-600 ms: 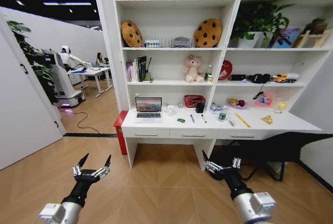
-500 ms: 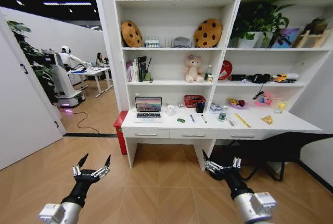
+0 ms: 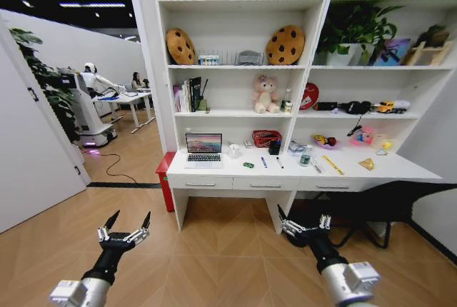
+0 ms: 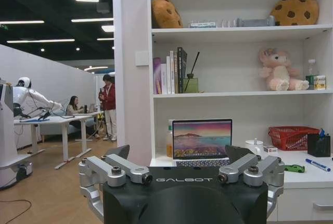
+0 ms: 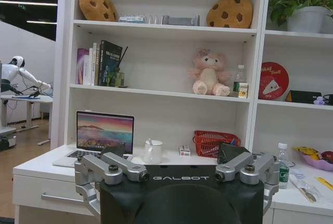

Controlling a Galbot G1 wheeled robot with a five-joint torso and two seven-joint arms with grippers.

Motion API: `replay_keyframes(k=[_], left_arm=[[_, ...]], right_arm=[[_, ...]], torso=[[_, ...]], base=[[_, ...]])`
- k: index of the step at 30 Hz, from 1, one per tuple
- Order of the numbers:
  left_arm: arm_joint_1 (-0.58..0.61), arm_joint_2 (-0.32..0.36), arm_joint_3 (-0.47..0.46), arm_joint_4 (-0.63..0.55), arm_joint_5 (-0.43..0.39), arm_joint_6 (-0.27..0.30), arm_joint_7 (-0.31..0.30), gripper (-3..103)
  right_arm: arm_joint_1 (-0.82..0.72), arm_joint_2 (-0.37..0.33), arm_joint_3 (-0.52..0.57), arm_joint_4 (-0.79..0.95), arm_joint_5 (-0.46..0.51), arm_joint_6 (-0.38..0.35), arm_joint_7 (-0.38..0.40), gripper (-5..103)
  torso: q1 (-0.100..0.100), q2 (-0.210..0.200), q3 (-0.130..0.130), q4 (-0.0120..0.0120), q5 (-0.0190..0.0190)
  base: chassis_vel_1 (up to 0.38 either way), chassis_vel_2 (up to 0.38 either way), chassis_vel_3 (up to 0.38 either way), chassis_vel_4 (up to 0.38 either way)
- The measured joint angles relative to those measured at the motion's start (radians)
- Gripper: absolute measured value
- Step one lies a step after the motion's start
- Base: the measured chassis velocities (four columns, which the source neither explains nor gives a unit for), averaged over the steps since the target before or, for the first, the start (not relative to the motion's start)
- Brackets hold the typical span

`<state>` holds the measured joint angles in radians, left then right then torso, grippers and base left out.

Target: Organize the objects on the table.

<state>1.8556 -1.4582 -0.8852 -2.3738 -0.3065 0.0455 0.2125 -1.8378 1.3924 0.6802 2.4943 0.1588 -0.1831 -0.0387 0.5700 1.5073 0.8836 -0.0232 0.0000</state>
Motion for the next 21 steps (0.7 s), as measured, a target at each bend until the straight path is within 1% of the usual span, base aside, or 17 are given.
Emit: replay_keyframes(k=[21], left_arm=[[0.006,-0.005,-0.003,0.002,0.006,-0.012,0.005,100]], right_arm=[[-0.004,0.004,0.004,0.005,0.001,0.0,-0.001,100]], torso=[[0.0,0.0,0.0,0.0,0.0]], base=[[0.0,0.0,0.0,0.0]])
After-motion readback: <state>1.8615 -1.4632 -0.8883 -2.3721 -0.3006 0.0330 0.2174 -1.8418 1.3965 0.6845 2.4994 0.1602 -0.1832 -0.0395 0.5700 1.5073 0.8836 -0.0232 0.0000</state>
